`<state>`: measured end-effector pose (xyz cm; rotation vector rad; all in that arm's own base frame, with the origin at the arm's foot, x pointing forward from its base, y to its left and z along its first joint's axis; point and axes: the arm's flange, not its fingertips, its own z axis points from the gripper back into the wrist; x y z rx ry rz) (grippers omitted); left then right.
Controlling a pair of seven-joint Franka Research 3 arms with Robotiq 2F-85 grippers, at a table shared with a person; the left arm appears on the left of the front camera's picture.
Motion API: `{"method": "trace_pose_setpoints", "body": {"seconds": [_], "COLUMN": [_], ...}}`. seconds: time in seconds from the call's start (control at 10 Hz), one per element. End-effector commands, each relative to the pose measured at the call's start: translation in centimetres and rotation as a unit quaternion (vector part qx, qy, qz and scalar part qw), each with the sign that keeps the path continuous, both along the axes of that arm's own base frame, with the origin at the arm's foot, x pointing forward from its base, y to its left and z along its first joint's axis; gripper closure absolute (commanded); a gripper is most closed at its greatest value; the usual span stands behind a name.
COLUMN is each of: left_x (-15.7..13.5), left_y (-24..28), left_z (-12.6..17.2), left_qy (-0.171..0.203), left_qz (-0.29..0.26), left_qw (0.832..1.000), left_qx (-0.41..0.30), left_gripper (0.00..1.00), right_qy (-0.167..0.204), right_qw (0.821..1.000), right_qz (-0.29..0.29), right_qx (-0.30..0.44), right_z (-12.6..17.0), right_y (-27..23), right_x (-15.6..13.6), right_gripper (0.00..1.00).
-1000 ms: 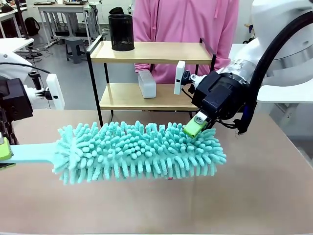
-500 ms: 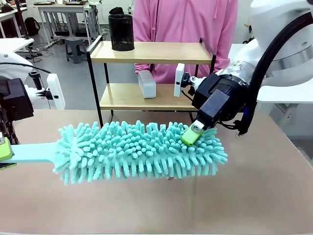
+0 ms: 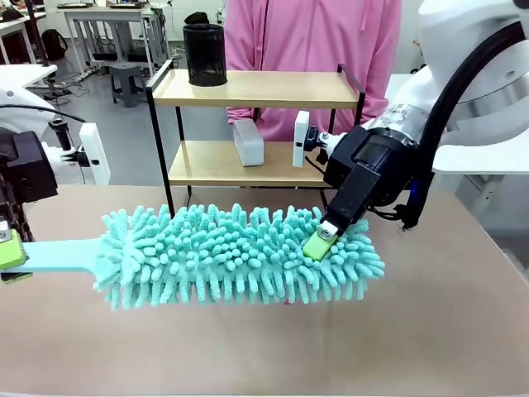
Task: Clean the shelf.
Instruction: Hand the Duster back to the human.
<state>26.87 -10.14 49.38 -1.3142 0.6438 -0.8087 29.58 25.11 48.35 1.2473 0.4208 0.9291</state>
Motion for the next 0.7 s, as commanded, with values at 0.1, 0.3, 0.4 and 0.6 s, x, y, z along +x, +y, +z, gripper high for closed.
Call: {"method": "trace_pose_setpoints", "body": {"seconds": [0.1, 0.3, 0.4, 0.6], "left_x": [0.19, 0.24, 0.17, 0.24], "left_y": [-0.08, -0.04, -0.08, -0.02], "left_z": [0.3, 0.22, 0.17, 0.21], "left_qy": [-0.002, 0.0, 0.0, -0.003], "left_qz": [0.008, 0.007, 0.008, 0.006], "left_qw": [1.0, 1.0, 1.0, 1.0], "left_qx": [-0.015, -0.016, -0.018, -0.015], "left_gripper": [0.87, 0.87, 0.87, 0.87], "right_qy": [0.006, 0.007, 0.008, 0.007], "right_qw": [1.0, 1.0, 1.0, 1.0], "right_qz": [0.007, 0.007, 0.007, 0.006], "right_qx": [-0.013, -0.015, -0.016, -0.017], "right_z": [0.47, 0.39, 0.37, 0.36], "right_y": [0.11, 0.11, 0.1, 0.17], "right_x": [0.45, 0.59, 0.56, 0.62], "right_gripper": [1.0, 1.0, 1.0, 1.0]}}
